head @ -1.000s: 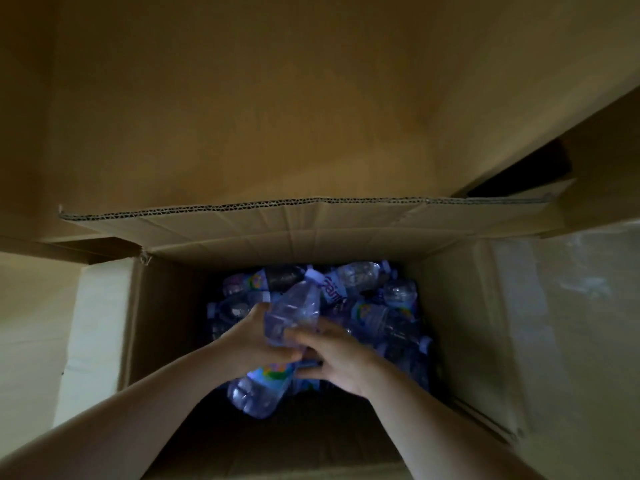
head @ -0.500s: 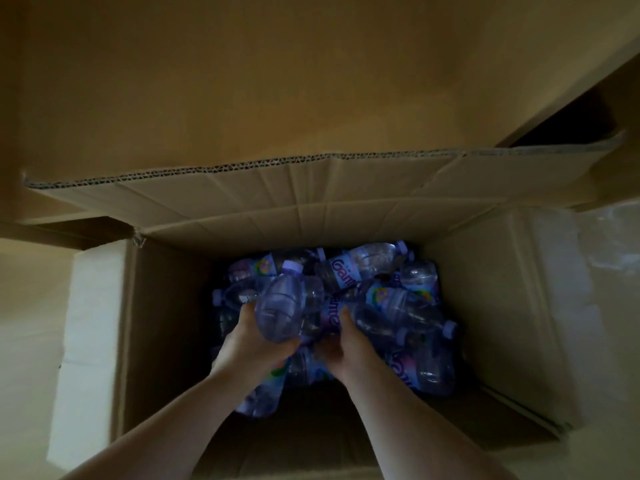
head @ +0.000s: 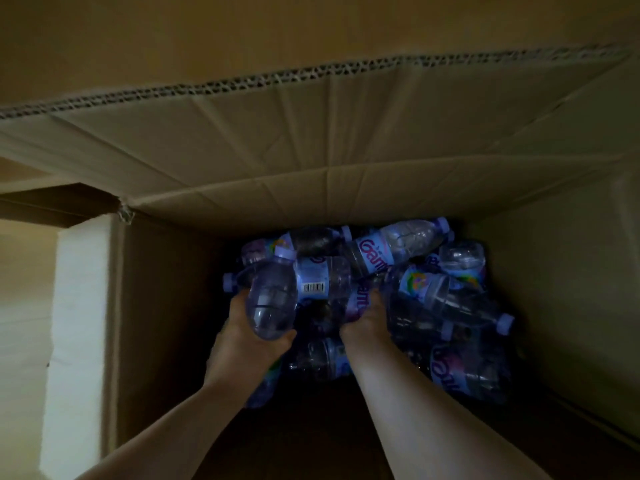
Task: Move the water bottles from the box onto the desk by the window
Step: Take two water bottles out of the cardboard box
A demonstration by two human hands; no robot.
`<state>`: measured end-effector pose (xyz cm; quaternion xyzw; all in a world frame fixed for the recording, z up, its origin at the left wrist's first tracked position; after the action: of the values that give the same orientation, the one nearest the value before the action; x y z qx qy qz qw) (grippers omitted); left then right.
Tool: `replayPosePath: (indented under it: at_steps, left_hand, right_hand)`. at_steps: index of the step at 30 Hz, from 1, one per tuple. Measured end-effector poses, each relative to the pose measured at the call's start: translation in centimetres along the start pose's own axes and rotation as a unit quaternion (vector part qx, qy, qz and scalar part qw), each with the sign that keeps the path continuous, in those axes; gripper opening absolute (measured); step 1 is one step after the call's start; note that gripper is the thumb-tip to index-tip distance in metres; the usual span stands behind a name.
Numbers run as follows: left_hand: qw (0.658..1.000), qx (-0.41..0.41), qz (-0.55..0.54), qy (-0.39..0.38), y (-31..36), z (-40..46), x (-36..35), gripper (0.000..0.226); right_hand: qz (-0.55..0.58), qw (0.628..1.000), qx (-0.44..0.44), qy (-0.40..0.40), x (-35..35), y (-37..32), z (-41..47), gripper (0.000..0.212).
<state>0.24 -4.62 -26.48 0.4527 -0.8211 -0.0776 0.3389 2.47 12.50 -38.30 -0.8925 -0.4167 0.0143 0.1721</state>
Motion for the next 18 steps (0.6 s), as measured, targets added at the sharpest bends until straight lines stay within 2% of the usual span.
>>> replayPosePath:
  at_steps: [2,3,5,8,10,14,16,18]
  left_hand:
    - [1.000,0.001,0.004,-0.007,0.4,-0.7,0.7,0.074]
    - [1.000,0.003,0.008,-0.016,0.7,-1.1,1.0,0.077]
    - [0.999,0.012,0.015,-0.032,1.6,-2.3,1.7,0.087]
    - [0.999,0.030,0.023,-0.032,3.1,-4.5,2.9,0.093]
    - [0.999,0.038,0.019,-0.026,4.1,-6.2,3.8,0.086]
    - [0.998,0.053,-0.017,0.002,5.8,-10.3,6.0,0.066]
    - [0.997,0.055,-0.047,0.020,6.0,-12.2,7.5,0.063]
    - [0.994,0.051,-0.092,0.037,5.8,-14.6,8.9,0.067]
  right_hand:
    - [0.046,0.998,-0.009,0.041,0.3,0.0,-2.1,0.074]
    - [0.109,0.991,-0.051,0.061,0.2,-0.1,-3.0,0.072]
    - [0.215,0.968,-0.115,0.059,0.1,-0.9,-5.0,0.054]
    - [0.220,0.969,-0.101,0.039,0.6,-3.1,-9.4,0.030]
    - [0.191,0.977,-0.094,0.024,1.3,-3.6,-11.3,0.031]
    - [0.114,0.987,-0.071,-0.090,2.3,-4.4,-15.7,0.063]
    - [0.077,0.978,-0.072,-0.180,2.9,-5.5,-18.7,0.057]
    - [0.029,0.970,-0.062,-0.234,3.5,-6.0,-22.1,0.054]
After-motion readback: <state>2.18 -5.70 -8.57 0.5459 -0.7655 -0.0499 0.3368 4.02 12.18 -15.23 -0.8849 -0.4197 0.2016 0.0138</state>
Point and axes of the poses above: each hand's wrist, its own z-axis towards the middle knuckle, its own x-axis out of the back of the hand, y = z × x, the point moved 2 cm from there along z, towards the middle knuckle, and after that the axes turned 3 degrees about -y, right-handed, at the moved point
